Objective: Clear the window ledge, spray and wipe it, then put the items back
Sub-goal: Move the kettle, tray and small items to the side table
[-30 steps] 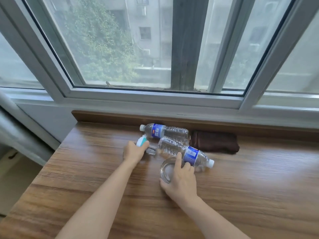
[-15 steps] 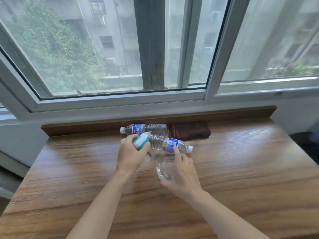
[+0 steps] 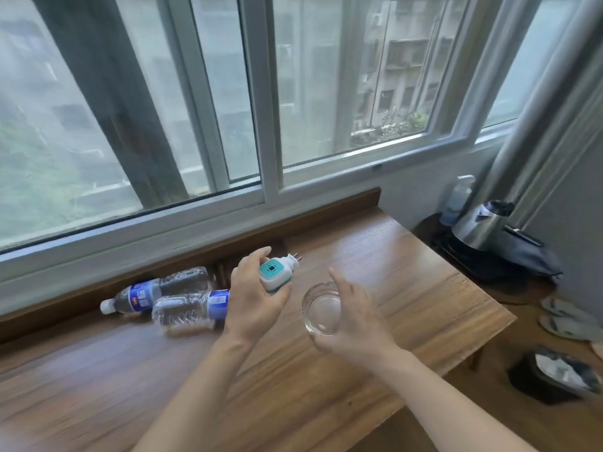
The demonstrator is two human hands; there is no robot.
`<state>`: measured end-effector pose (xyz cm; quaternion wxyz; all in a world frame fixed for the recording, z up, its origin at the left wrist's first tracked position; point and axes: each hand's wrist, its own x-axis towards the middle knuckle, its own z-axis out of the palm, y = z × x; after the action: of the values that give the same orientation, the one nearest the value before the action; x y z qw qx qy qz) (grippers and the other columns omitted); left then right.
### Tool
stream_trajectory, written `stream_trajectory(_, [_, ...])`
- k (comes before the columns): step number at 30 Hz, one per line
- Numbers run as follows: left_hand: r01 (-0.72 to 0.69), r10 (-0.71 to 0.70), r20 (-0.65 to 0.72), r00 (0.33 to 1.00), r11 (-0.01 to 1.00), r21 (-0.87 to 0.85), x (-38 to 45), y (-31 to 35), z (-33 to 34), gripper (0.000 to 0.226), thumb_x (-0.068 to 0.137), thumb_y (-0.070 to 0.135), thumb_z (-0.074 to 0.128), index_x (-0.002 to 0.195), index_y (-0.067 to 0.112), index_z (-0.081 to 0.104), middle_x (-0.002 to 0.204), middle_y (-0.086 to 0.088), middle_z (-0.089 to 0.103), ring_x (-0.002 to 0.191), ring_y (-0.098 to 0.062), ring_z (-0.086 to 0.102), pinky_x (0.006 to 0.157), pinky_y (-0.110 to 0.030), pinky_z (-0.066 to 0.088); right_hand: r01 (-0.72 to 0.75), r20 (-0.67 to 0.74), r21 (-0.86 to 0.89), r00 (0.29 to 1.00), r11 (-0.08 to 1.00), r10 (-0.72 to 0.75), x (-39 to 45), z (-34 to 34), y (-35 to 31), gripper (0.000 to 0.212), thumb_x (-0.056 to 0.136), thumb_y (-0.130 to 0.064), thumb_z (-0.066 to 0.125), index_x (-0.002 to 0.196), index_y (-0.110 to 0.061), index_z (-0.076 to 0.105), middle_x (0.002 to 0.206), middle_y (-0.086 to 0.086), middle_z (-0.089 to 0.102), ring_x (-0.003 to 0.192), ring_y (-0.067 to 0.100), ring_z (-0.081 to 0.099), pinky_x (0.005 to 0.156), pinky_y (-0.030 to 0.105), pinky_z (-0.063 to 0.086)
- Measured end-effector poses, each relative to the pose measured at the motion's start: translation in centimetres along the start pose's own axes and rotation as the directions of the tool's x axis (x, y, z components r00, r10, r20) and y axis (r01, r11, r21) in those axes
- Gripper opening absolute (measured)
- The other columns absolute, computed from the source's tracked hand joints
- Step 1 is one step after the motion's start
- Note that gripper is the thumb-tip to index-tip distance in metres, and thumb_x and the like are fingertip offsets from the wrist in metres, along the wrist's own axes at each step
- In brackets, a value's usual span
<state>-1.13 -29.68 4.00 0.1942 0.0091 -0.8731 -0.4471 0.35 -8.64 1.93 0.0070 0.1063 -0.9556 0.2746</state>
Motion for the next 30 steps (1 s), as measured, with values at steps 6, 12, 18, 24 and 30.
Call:
stream_trajectory(6, [-0.074, 0.080, 0.071, 0.994, 0.993, -0.092, 1.6, 5.5, 10.2, 0.071, 0.072, 0.014, 0.091, 0.132, 0.028, 0.057, 0.116, 0.013, 0.061, 0.111, -0.014, 0.056, 0.098, -0.033, 0.048, -0.097, -0.090, -0.053, 0.992, 0.994, 0.092, 0.1, -6.7, 9.6, 0.124, 0.062, -0.071, 0.073, 0.163, -0.024, 0.018, 0.140, -0.008, 0.045, 0.129, 0.019, 0.039, 0.111, 0.033, 0.038])
stream_trajectory(12, [-0.137, 0.164, 0.142, 0.976, 0.974, -0.182, 2.9, 12.6, 21.9, 0.072, 0.073, 0.013, 0.091, 0.131, 0.034, 0.055, 0.116, 0.026, 0.055, 0.109, -0.015, 0.057, 0.093, -0.036, 0.052, -0.176, -0.148, -0.078, 0.975, 0.981, 0.163, -0.1, -14.3, 19.9, 0.122, 0.066, -0.073, 0.071, 0.163, -0.021, 0.019, 0.150, -0.008, 0.040, 0.136, 0.021, 0.035, 0.115, 0.035, 0.034])
stream_trajectory(18, [-0.156, 0.205, 0.187, 0.961, 0.957, -0.246, 4.0, 18.6, 33.5, 0.071, 0.072, 0.022, 0.092, 0.131, 0.036, 0.056, 0.119, 0.027, 0.057, 0.111, -0.018, 0.060, 0.095, -0.046, 0.054, -0.266, -0.186, -0.079, 0.951, 0.961, 0.248, -0.7, -20.9, 29.5, 0.124, 0.063, -0.073, 0.068, 0.163, -0.023, 0.016, 0.140, -0.011, 0.043, 0.128, 0.018, 0.039, 0.111, 0.036, 0.040])
stream_trajectory(24, [-0.161, 0.229, 0.235, 0.945, 0.948, -0.276, 4.5, 22.8, 41.6, 0.070, 0.074, 0.018, 0.091, 0.132, 0.037, 0.056, 0.121, 0.016, 0.061, 0.113, -0.014, 0.059, 0.096, -0.035, 0.053, -0.362, -0.209, -0.042, 0.915, 0.931, 0.346, -1.2, -24.5, 36.7, 0.124, 0.059, -0.074, 0.073, 0.161, -0.032, 0.016, 0.144, -0.016, 0.043, 0.132, 0.016, 0.036, 0.110, 0.040, 0.043])
stream_trajectory(30, [-0.119, 0.200, 0.324, 0.924, 0.960, -0.254, 5.9, 24.3, 47.2, 0.069, 0.077, 0.013, 0.087, 0.136, 0.031, 0.055, 0.124, 0.013, 0.060, 0.118, -0.011, 0.056, 0.099, -0.028, 0.052, -0.430, -0.205, -0.028, 0.886, 0.903, 0.416, -0.8, -25.8, 42.5, 0.123, 0.060, -0.073, 0.074, 0.161, -0.034, 0.014, 0.142, -0.018, 0.044, 0.126, 0.013, 0.031, 0.104, 0.034, 0.042])
